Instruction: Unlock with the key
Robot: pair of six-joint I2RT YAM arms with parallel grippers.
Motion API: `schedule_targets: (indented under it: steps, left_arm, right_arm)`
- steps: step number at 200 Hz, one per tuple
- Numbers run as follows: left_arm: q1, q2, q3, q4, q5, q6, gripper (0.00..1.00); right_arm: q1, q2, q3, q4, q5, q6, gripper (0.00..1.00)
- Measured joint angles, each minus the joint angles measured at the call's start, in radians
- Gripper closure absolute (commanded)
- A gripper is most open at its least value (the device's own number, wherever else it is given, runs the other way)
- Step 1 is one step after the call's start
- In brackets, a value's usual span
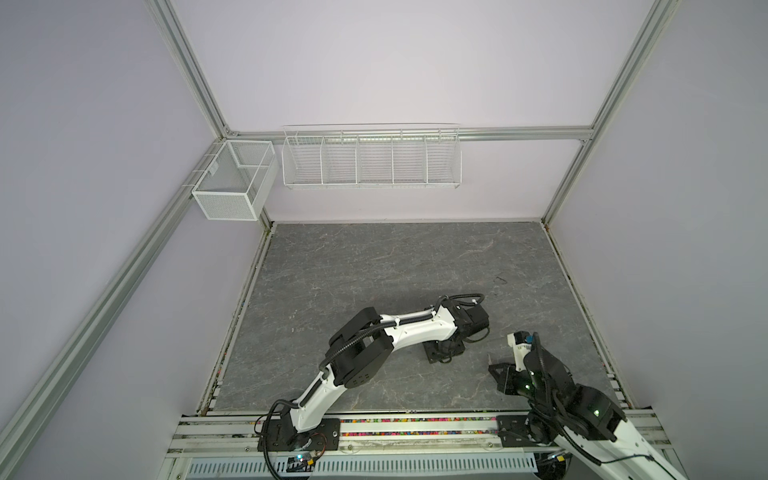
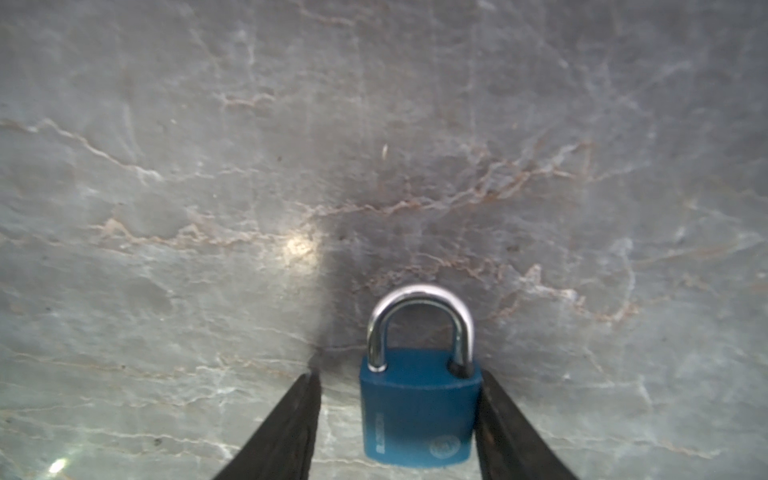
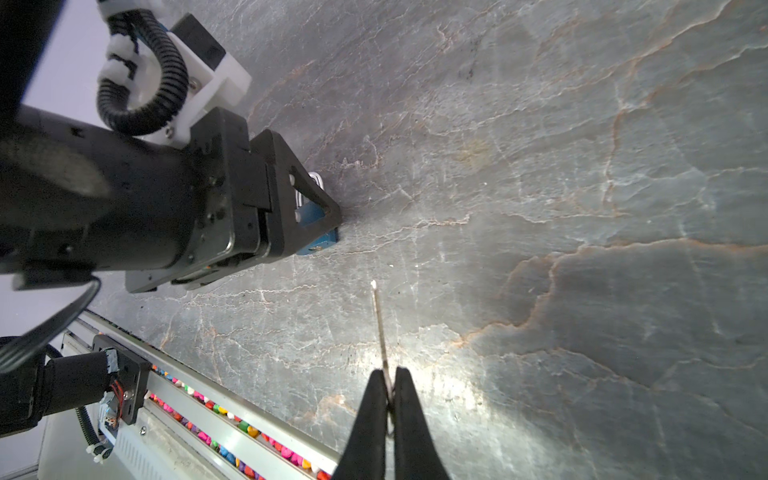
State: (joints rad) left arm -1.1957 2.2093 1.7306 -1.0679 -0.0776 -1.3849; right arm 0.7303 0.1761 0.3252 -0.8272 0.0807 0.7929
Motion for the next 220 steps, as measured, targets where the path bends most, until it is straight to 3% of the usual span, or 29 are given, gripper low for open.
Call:
schedule_targets:
  steps: [73, 114, 157, 220]
  left_arm:
    - [0.002, -0.039, -0.067, 0.064, 0.006, -0.061, 0.72]
    - [0.016, -0.074, -0.117, 0.109, 0.016, -0.048, 0.78]
    - [0.077, -0.167, -0.214, 0.142, -0.040, 0.119, 1.00]
    - [0.155, -0.546, -0.476, 0.373, -0.138, 0.406, 1.00]
  right_arm:
    - [0.000, 0.000, 0.000, 0.000, -0.001, 0.000, 0.93]
    - [0.000, 0.002, -0.006, 0.002, -0.003, -0.004, 0.93]
    - [0.000, 0.043, -0.011, 0.042, -0.005, -0.030, 0.93]
    - [0.000, 0.178, 0.031, 0.087, 0.039, -0.084, 0.93]
